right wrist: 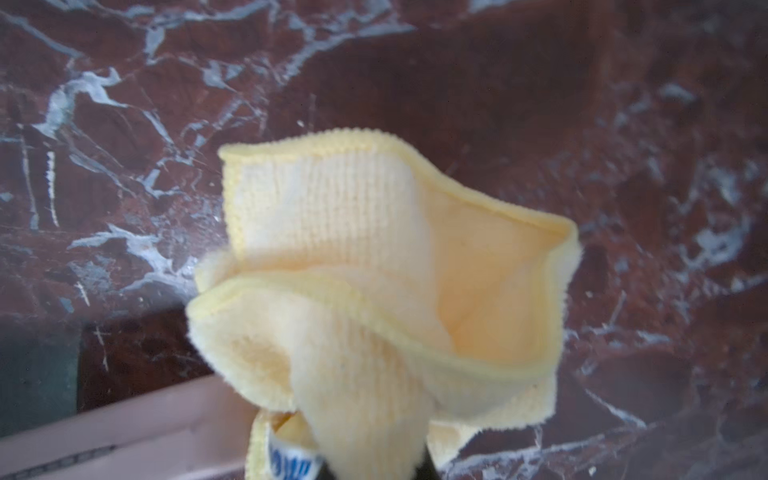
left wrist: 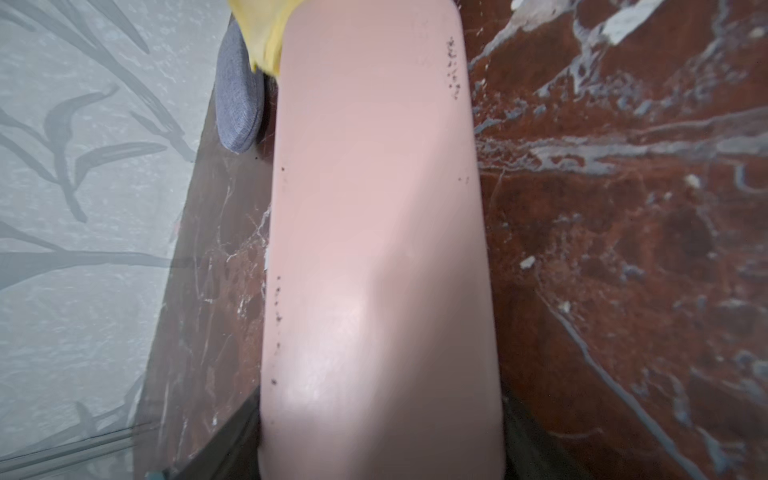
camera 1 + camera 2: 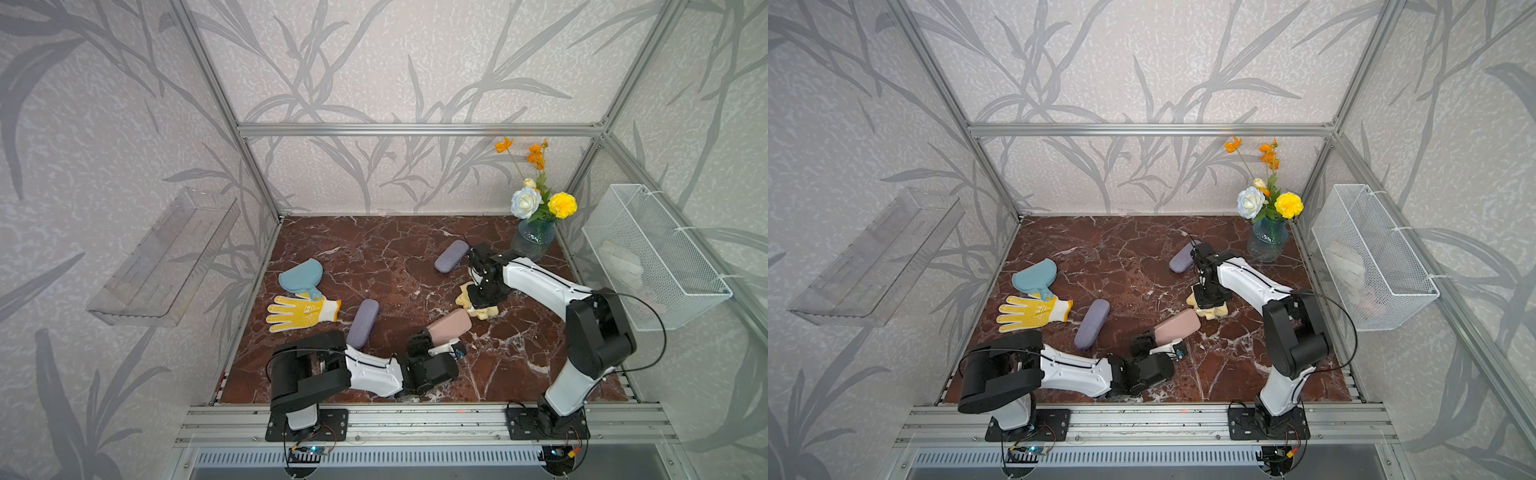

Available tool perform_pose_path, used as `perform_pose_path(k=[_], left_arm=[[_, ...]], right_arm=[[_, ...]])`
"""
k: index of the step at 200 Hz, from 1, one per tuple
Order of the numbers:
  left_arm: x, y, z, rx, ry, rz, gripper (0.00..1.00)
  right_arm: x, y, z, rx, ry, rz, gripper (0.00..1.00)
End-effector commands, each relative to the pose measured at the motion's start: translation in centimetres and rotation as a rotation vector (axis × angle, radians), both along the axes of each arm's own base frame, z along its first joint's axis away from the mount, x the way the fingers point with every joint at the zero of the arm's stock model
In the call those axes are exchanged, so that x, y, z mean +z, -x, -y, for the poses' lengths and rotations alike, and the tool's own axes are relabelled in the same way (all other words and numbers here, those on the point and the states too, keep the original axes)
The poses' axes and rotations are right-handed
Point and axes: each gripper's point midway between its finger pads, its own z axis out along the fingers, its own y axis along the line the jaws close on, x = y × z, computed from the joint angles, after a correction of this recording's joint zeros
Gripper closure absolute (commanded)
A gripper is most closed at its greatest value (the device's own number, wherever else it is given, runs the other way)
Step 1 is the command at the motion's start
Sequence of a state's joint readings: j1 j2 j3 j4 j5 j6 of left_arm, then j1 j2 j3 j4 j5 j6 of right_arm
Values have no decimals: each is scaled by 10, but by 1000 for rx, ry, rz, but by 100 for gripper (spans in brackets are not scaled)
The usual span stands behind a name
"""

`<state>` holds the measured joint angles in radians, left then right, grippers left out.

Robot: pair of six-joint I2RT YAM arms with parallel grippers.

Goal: Wipe the eyeglass case
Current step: Wipe the dirt from the eyeglass case.

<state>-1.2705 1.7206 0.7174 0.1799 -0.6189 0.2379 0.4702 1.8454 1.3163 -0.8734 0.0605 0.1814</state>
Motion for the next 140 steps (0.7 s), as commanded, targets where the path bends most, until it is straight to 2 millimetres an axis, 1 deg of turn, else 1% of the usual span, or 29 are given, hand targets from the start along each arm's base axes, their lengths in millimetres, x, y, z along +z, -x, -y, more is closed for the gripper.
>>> perform_pose_path(k=[1, 18, 40, 58, 77, 84, 88, 111, 127, 140], left_arm=[[-36, 21, -12, -49, -24, -225, 100], [-39, 20, -16, -14, -1, -284, 100], [-40, 15, -19, 37, 24, -349, 100], [-42, 11, -22, 94, 39, -407, 100], [-43, 6, -24, 134, 65, -452, 100], [-44, 4, -25, 149, 78, -469, 100], [-45, 4, -26, 160, 84, -481, 100], [-45, -2, -32, 216, 124, -533, 100], [-46, -5, -34, 245, 138, -562, 100], [-48, -6, -35, 263, 140, -586, 100]], right_arm=[[-18, 18, -11, 142, 58, -88, 100], [-19, 31, -25, 148, -17, -119, 100], [-17, 52, -36, 119, -128, -162, 100], [-16, 75, -45, 79, -232, -209, 100], [-14, 103, -59, 47, -353, -273, 100], [-18, 116, -60, 36, -367, -313, 100], [-13, 120, -61, 41, -388, -311, 100], [-10, 149, -54, 15, -412, -366, 100], [-4, 161, -48, 10, -418, -382, 100], [2, 163, -40, 5, -396, -373, 100]])
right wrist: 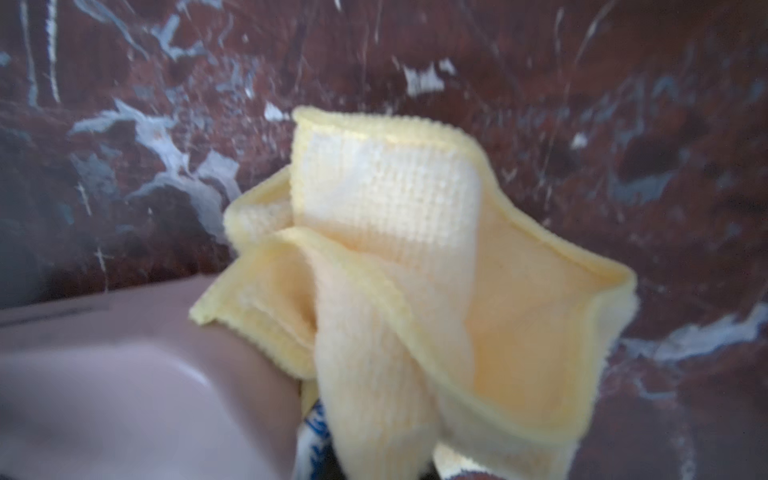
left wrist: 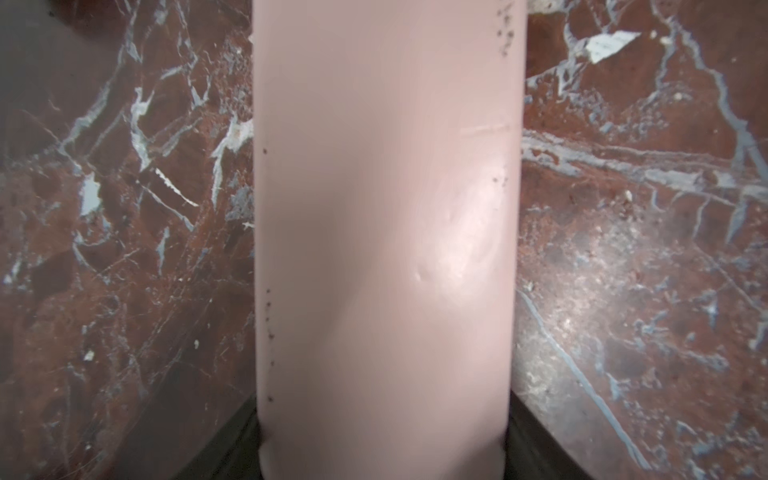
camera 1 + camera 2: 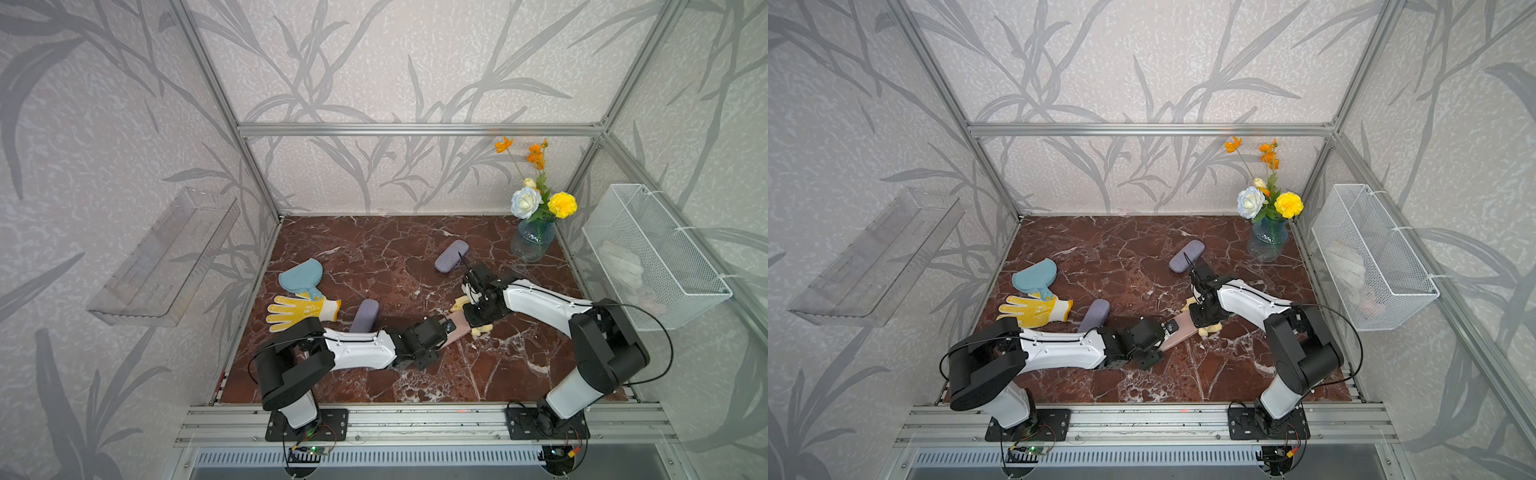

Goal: Wipe the eyeglass case
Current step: Wipe the dirt from the eyeglass case.

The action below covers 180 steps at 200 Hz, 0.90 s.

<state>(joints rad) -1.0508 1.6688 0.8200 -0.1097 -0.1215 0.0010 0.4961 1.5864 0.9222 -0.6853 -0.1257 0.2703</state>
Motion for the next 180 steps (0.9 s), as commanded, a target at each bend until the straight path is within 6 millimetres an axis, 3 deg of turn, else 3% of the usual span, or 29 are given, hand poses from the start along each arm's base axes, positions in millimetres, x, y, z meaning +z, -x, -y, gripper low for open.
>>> perform_pose_path(k=[1, 41, 68, 88, 118, 143, 158, 180], left_arm=[[-33, -5, -25, 126, -70, -105, 100], [-34, -5, -25, 134, -65, -134, 100], [-30, -3, -23, 128, -38, -159, 100], [-25, 0, -19, 115, -9, -180, 100], [-24, 4, -17, 91, 10, -197, 100], [-24, 5, -19, 70, 14, -185, 100], [-26, 4, -23, 47, -4, -158, 100], [-29, 0, -28, 31, -48, -123, 100]], right_arm=[[22, 86, -35, 71, -208, -315, 100], [51, 55, -5, -66, -212, -226, 100], [60, 11, 34, -208, -91, -113, 100], [57, -24, 42, -228, -6, -35, 100], [42, -84, 28, -165, 63, 13, 100], [33, -118, 4, -52, 178, 78, 100], [26, -123, -14, 48, 231, 79, 100], [11, -104, -41, 180, 202, -14, 100]])
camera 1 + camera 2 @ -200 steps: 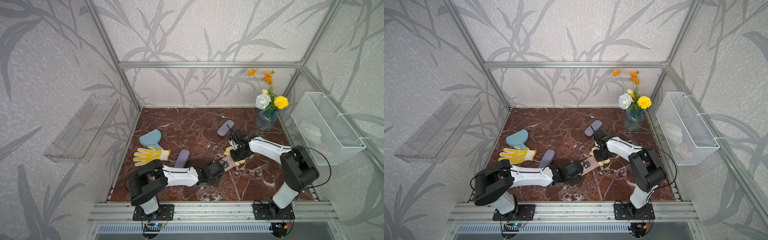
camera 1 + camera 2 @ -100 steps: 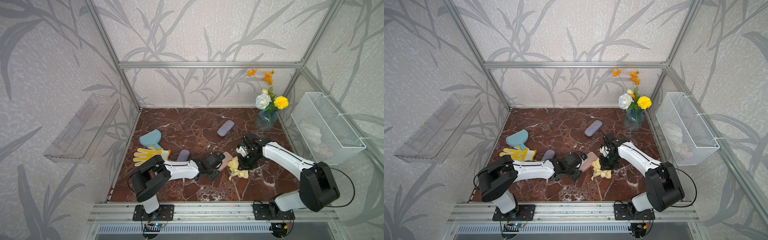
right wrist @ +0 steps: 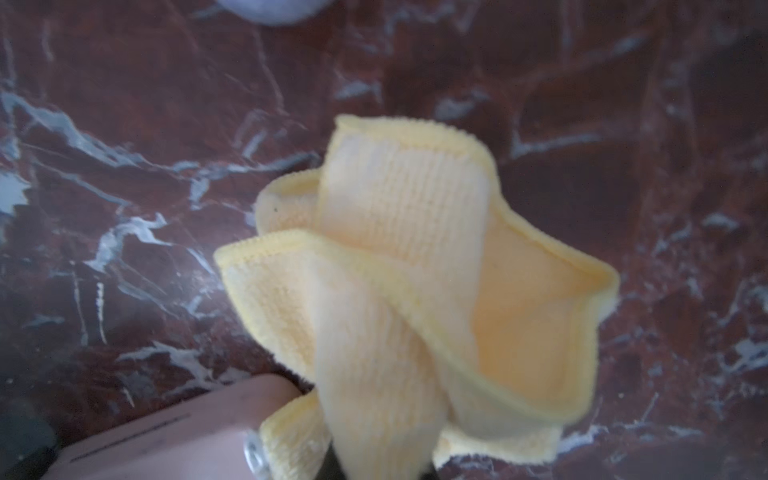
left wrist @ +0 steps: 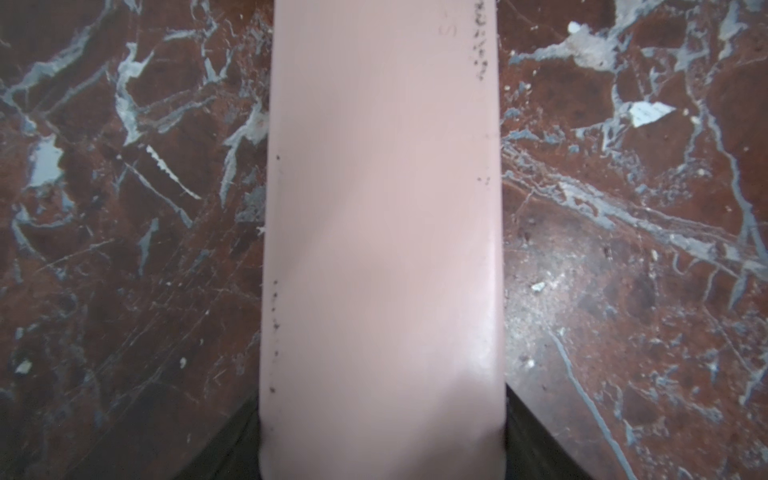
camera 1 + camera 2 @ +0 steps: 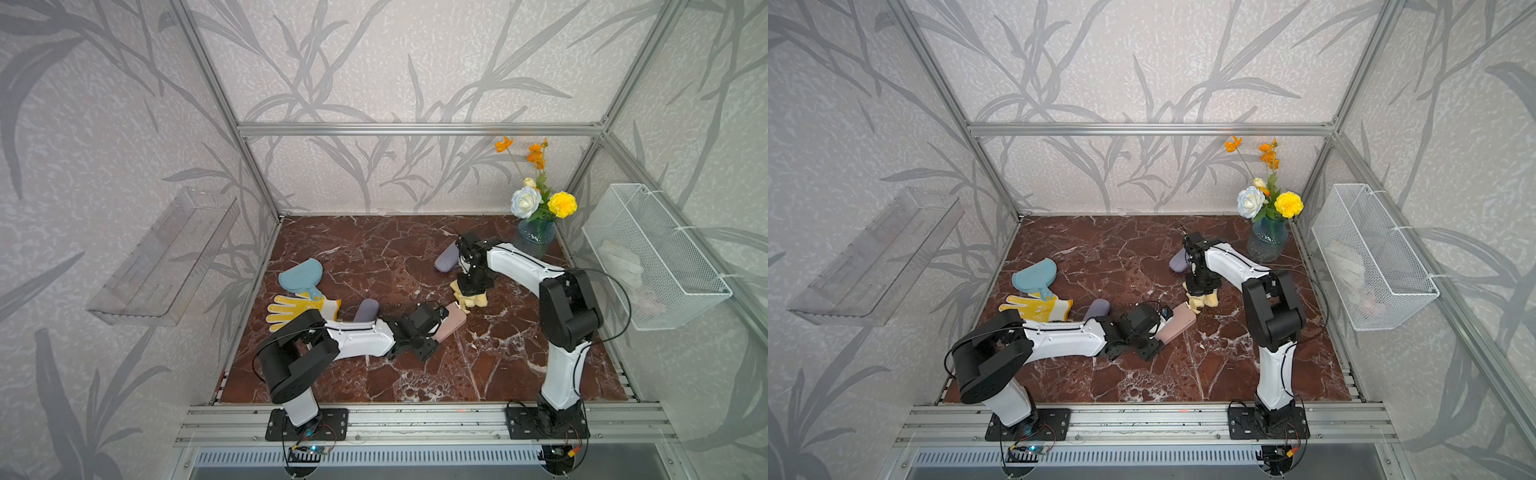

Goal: Wipe the eyeglass case
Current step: Wipe the dirt from the eyeglass case.

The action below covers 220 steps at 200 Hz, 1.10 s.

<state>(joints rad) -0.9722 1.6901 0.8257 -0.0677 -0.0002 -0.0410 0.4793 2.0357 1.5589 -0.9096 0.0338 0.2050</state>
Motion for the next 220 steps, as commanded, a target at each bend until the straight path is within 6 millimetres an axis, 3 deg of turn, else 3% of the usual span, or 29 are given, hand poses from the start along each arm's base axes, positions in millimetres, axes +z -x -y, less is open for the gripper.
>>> perform_pose_path(k=[1, 16, 35, 56, 80, 115, 128, 138, 181, 192, 206, 220], left_arm=[[-27, 12, -31, -27, -140, -36, 100], [-27, 8, -31, -14, -157, -30, 100], [-29, 4, -33, 38, -170, -39, 100], [-30, 2, -39, 118, -166, -56, 100], [-30, 0, -46, 186, -141, -84, 100], [-31, -1, -50, 223, -134, -103, 100], [-32, -1, -51, 227, -135, -108, 100], [-31, -2, -51, 230, -136, -108, 100], [-31, -1, -50, 228, -124, -128, 100], [-31, 0, -49, 230, -112, -146, 100], [-30, 2, -46, 224, -91, -177, 100], [-28, 6, -39, 196, -57, -216, 100]], right_arm=[[-4, 20, -15, 149, 40, -79, 100], [-10, 44, -26, 186, -41, -157, 100], [-14, 73, -23, 161, -91, -212, 100], [-21, 104, 0, 98, -72, -255, 100], [-26, 124, 25, -31, -117, -291, 100], [-29, 140, 50, -194, -164, -308, 100], [-29, 144, 50, -210, -179, -319, 100], [-29, 148, 43, -217, -220, -342, 100], [18, 167, -26, -72, -442, -332, 100], [31, 170, -35, -65, -497, -332, 100], [41, 162, -26, -108, -507, -290, 100], [37, 144, 5, -209, -429, -233, 100]])
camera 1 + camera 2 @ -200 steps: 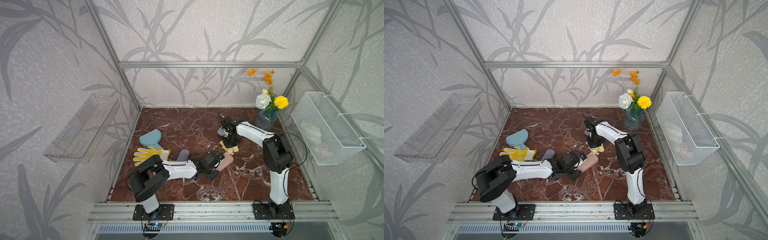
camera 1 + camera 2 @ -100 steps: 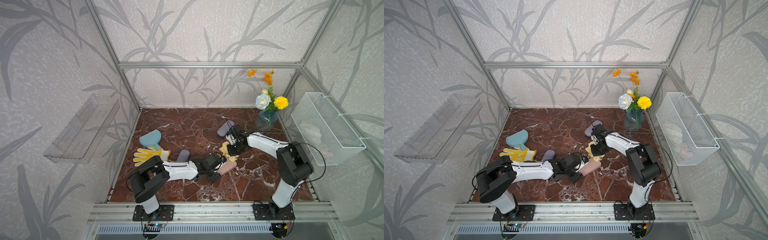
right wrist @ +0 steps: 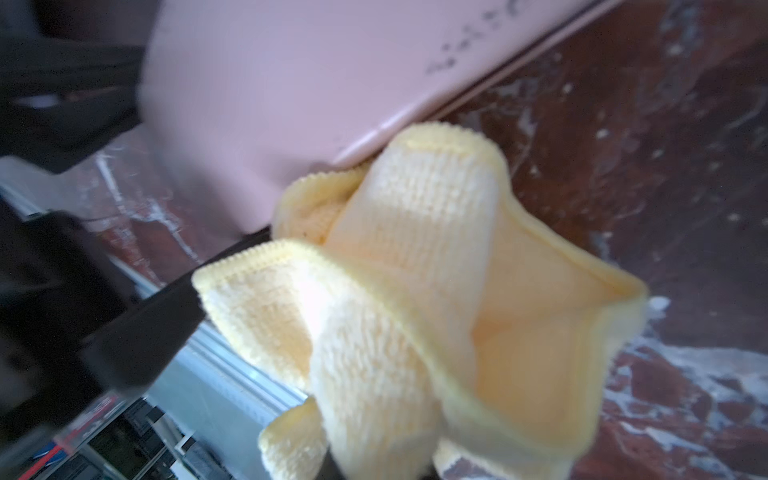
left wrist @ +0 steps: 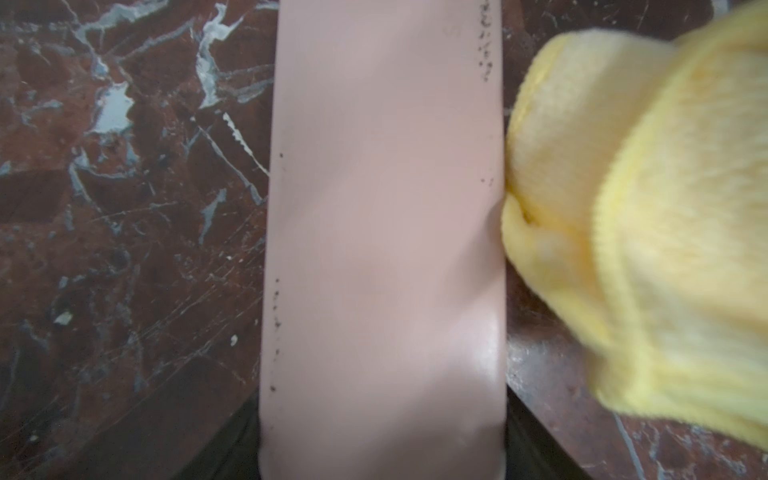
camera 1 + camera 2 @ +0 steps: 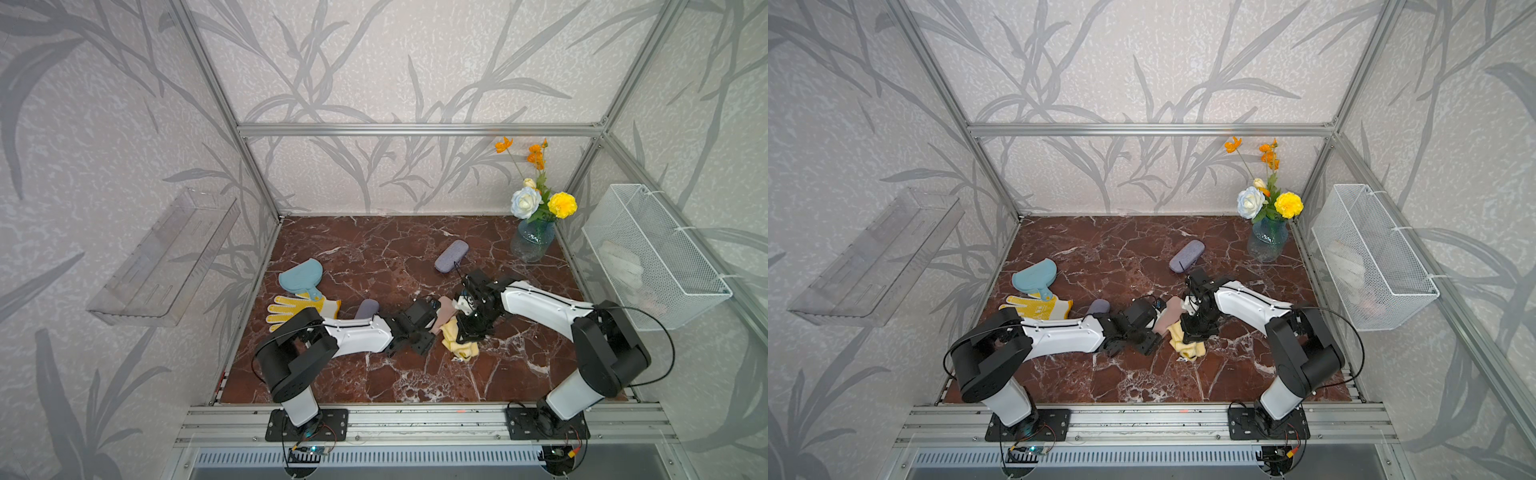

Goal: Wipe the eyeglass case
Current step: Wipe the dirt from the eyeglass case.

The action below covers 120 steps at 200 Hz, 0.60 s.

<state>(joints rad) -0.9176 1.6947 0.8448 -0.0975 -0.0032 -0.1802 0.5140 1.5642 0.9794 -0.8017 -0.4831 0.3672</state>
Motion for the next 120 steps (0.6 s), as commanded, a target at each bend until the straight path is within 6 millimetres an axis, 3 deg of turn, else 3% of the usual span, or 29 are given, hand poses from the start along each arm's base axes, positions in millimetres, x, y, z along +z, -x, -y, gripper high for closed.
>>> perform_pose_path(k=[1, 20, 38, 79, 120], left_arm=[[-29, 25, -26, 12, -77, -168, 100], [-23, 34, -13, -38, -16, -234, 100], [-16, 41, -3, -71, 48, -305, 100], [-8, 54, 10, -79, 188, -483, 100], [-2, 52, 17, -75, 289, -562, 100]], right_arm=[[15, -18, 31, -146, 45, 18, 100], [5, -45, 79, -252, 270, 78, 100], [3, -72, 86, -308, 325, 143, 100], [5, -104, 58, -317, 348, 254, 100], [3, -91, 8, -243, 317, 302, 100]])
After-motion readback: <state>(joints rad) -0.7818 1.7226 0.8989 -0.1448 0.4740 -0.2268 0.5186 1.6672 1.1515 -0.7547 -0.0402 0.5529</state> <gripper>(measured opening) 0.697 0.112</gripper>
